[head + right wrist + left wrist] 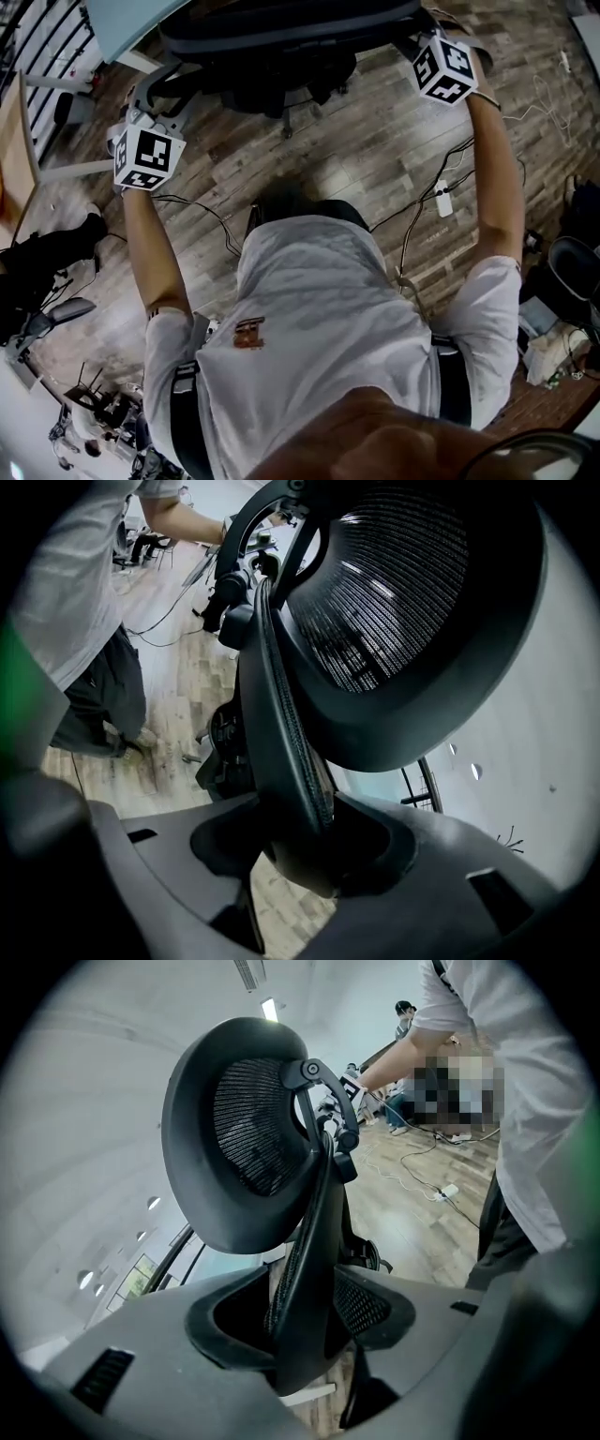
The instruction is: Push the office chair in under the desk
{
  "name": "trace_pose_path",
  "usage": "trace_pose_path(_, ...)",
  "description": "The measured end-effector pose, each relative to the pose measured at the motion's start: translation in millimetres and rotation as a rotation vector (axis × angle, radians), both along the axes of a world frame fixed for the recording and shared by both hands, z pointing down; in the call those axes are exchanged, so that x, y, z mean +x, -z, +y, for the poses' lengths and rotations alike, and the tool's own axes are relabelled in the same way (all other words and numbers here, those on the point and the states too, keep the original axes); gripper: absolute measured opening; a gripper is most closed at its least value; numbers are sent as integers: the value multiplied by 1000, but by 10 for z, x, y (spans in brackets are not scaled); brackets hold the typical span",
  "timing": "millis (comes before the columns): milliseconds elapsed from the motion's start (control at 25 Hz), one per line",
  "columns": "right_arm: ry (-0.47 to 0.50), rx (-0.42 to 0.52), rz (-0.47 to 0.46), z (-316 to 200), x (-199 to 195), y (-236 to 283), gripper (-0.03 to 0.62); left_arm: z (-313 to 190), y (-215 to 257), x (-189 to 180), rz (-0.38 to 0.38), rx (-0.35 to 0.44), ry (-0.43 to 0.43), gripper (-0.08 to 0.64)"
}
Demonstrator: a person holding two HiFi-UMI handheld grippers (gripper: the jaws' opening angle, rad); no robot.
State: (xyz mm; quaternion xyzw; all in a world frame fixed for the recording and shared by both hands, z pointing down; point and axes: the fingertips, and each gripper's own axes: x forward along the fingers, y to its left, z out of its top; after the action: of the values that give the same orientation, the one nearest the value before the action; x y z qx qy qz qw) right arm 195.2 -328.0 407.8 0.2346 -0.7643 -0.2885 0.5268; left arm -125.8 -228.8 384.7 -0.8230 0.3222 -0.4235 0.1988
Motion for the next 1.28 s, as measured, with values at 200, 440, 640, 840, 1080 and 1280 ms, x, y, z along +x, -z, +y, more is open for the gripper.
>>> trace_pose_path(200, 28, -3, 17, -578, 41, -1, 221, -411, -1, 95, 1, 6, 27, 227)
trace_pose_path(440, 53, -1, 25, -1220, 57, -33, 221, -878, -14, 166, 1, 21, 60, 227)
trace_pose_path(640, 98, 3, 11, -1758, 24, -27, 221, -1330, -12, 200, 3, 25, 92, 227)
trace_pose_path(840, 143, 4, 5, -2265, -36, -27, 221, -1751, -15, 196, 6, 30, 116, 229)
trace_pose_path(1080, 170, 8, 4, -2694, -74, -26, 221, -2084, -20, 201, 8, 38, 141, 229)
trace_pose_path(1280, 194, 3, 13, -3033, -108, -10, 221, -2346, 0, 209, 11, 31, 170, 230)
